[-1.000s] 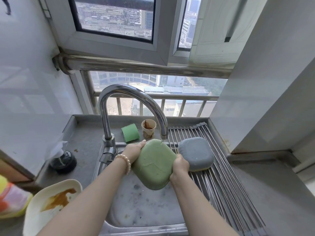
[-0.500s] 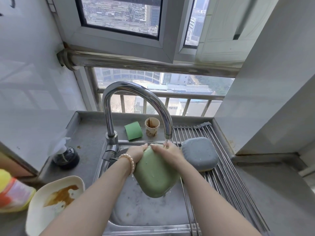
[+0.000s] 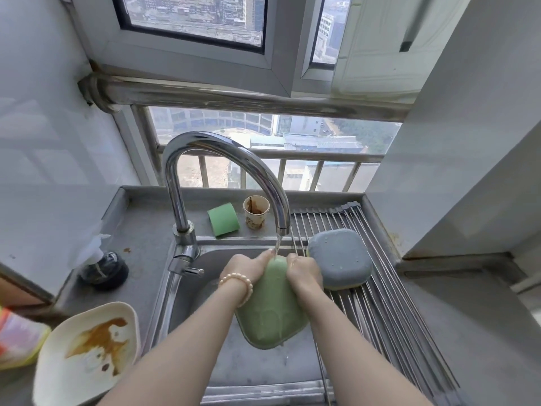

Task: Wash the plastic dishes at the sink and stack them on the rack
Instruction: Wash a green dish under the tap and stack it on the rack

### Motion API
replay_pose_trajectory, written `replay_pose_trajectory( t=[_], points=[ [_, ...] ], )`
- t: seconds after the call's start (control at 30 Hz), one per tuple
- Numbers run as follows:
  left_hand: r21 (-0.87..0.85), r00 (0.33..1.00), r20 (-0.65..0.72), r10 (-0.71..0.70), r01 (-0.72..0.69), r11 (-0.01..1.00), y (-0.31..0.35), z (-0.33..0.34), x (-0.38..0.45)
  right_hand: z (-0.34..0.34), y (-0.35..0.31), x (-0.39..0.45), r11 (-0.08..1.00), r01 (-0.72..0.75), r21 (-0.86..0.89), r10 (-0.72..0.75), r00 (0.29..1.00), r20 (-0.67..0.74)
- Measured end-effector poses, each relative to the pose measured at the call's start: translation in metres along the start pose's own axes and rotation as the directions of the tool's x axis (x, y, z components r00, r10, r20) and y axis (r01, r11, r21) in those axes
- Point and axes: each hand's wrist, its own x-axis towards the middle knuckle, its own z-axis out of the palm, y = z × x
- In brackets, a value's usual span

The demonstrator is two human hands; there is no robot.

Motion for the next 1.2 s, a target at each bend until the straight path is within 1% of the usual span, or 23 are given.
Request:
replay_pose_trajectory(
  t=[0.03, 0.1, 0.2, 0.23, 0.3, 0.33, 0.37, 0.4, 0.43, 0.5, 0.53, 0.6, 0.7, 0.8, 0.9, 0.97, 1.0, 1.03, 1.07, 1.1, 1.13, 1.17, 1.2],
  points=[
    [-0.060, 1.000, 0.007, -0.016, 0.016, 0.998, -0.001, -0.004, 0.004, 0.000, 0.000, 0.000, 1.000, -0.001, 0.021, 0.001, 1.000, -0.008],
    [-0.114, 0.999, 0.034, 0.043, -0.038, 0.993, -0.003, -0.008, 0.010, 0.001, 0.000, -0.001, 0.991, -0.056, 0.119, 0.058, 0.998, -0.020],
    [-0.248, 0.992, 0.008, 0.125, -0.119, 0.962, -0.013, -0.013, 0.011, 0.002, 0.004, 0.000, 0.930, -0.161, 0.329, 0.171, 0.985, -0.004],
    [-0.328, 0.992, -0.006, 0.130, -0.124, 0.937, -0.016, -0.013, 0.010, 0.005, 0.007, 0.001, 0.875, -0.229, 0.427, 0.243, 0.970, 0.022],
    [-0.498, 0.994, -0.006, 0.108, -0.097, 0.862, -0.022, -0.008, 0.004, 0.009, 0.013, 0.006, 0.680, -0.348, 0.645, 0.342, 0.929, 0.140],
    [-0.564, 0.997, 0.004, 0.083, -0.066, 0.823, -0.025, -0.003, -0.001, 0.009, 0.014, 0.007, 0.604, -0.373, 0.704, 0.363, 0.916, 0.173],
    [-0.602, 0.999, 0.002, 0.049, -0.038, 0.798, -0.026, 0.002, -0.005, 0.007, 0.014, 0.007, 0.581, -0.377, 0.721, 0.377, 0.910, 0.172],
    [-0.617, 1.000, -0.008, 0.018, -0.020, 0.787, -0.029, 0.007, -0.007, 0.006, 0.013, 0.005, 0.614, -0.363, 0.701, 0.372, 0.916, 0.149],
    [-0.609, 0.999, -0.036, -0.014, -0.010, 0.793, -0.030, 0.011, -0.009, 0.004, 0.011, 0.004, 0.686, -0.338, 0.644, 0.359, 0.927, 0.104],
    [-0.570, 0.990, -0.110, -0.093, 0.014, 0.822, -0.029, 0.012, -0.015, 0.002, 0.004, -0.006, 0.895, -0.243, 0.374, 0.268, 0.963, -0.016],
    [-0.573, 0.982, -0.139, -0.130, 0.027, 0.819, -0.027, 0.011, -0.018, 0.003, 0.000, -0.012, 0.968, -0.152, 0.201, 0.167, 0.984, -0.061],
    [-0.601, 0.969, -0.160, -0.188, 0.055, 0.797, -0.023, 0.011, -0.019, 0.008, -0.006, -0.020, 0.999, 0.007, -0.045, -0.010, 0.997, -0.071],
    [-0.605, 0.953, -0.184, -0.241, 0.084, 0.792, -0.022, 0.008, -0.018, 0.011, -0.017, -0.024, 0.956, 0.108, -0.274, -0.139, 0.986, -0.094],
    [-0.641, 0.954, -0.151, -0.260, 0.106, 0.760, -0.022, 0.006, -0.011, 0.013, -0.031, -0.036, 0.883, 0.186, -0.431, -0.245, 0.966, -0.086],
    [-0.735, 0.963, -0.049, -0.264, 0.144, 0.663, -0.022, 0.009, -0.006, 0.021, -0.042, -0.054, 0.752, 0.328, -0.572, -0.383, 0.924, 0.026],
    [-0.816, 0.959, 0.055, -0.277, 0.203, 0.541, -0.023, 0.007, -0.006, 0.025, -0.039, -0.058, 0.646, 0.474, -0.598, -0.497, 0.856, 0.142],
    [-0.851, 0.954, 0.104, -0.281, 0.231, 0.471, -0.026, 0.003, -0.003, 0.025, -0.033, -0.059, 0.569, 0.553, -0.609, -0.580, 0.795, 0.178],
    [-0.876, 0.954, 0.129, -0.272, 0.239, 0.420, -0.027, 0.000, 0.002, 0.025, -0.025, -0.062, 0.493, 0.607, -0.623, -0.668, 0.723, 0.177],
    [-0.885, 0.951, 0.150, -0.270, 0.251, 0.392, -0.029, -0.002, 0.010, 0.025, -0.016, -0.064, 0.450, 0.635, -0.628, -0.727, 0.669, 0.156],
    [-0.896, 0.950, 0.168, -0.264, 0.258, 0.361, -0.031, -0.003, 0.016, 0.026, -0.008, -0.066, 0.433, 0.656, -0.618, -0.773, 0.622, 0.119],
    [-0.900, 0.949, 0.173, -0.265, 0.261, 0.349, -0.028, -0.004, 0.017, 0.025, -0.001, -0.065, 0.437, 0.657, -0.614, -0.798, 0.598, 0.072],
    [-0.902, 0.950, 0.170, -0.262, 0.257, 0.347, -0.025, -0.002, 0.017, 0.024, 0.004, -0.064, 0.468, 0.630, -0.620, -0.795, 0.606, 0.015],
    [-0.902, 0.951, 0.154, -0.268, 0.246, 0.354, -0.022, 0.000, 0.016, 0.024, 0.005, -0.063, 0.552, 0.584, -0.595, -0.756, 0.652, -0.061]
  ],
)
